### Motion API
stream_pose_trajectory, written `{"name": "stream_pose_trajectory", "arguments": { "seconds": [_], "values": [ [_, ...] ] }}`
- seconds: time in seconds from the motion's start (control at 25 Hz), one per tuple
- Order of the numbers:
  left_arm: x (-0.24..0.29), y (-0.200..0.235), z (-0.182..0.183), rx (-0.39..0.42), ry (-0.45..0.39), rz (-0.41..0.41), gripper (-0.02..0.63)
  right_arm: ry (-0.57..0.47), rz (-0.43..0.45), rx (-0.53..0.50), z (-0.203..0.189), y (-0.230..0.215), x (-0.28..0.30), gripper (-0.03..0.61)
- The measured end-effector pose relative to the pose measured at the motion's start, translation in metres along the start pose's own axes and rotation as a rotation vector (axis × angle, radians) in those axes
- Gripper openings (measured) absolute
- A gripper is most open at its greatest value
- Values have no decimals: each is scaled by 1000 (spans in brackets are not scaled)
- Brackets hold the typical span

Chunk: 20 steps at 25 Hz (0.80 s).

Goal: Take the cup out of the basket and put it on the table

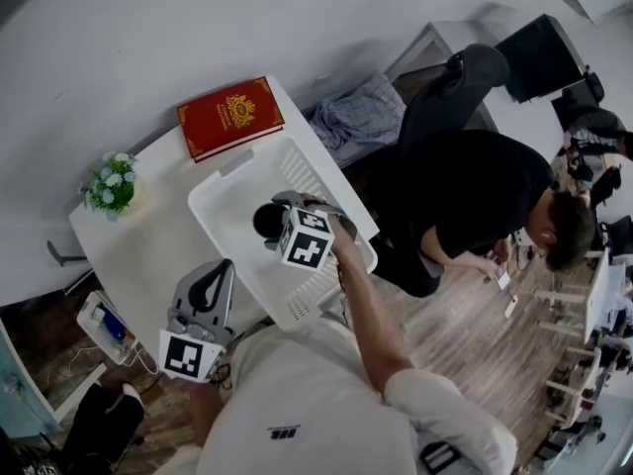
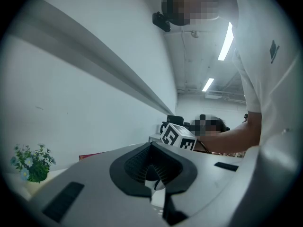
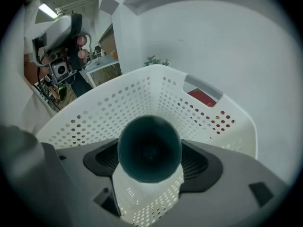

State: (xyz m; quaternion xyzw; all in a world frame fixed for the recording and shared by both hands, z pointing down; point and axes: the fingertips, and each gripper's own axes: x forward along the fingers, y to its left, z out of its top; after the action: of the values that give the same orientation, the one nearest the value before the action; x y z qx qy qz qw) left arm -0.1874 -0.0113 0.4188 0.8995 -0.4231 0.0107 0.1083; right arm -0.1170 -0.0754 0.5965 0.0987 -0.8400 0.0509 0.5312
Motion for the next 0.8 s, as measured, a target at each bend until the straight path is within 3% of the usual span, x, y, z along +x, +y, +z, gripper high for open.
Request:
{"name": "stream_pose_trajectory", "arguments": {
  "seconds": [0.8],
  "values": [
    [10,-14,3,14,-11,-141,9,-43,-94,95,6,11,-62,390]
  ]
}}
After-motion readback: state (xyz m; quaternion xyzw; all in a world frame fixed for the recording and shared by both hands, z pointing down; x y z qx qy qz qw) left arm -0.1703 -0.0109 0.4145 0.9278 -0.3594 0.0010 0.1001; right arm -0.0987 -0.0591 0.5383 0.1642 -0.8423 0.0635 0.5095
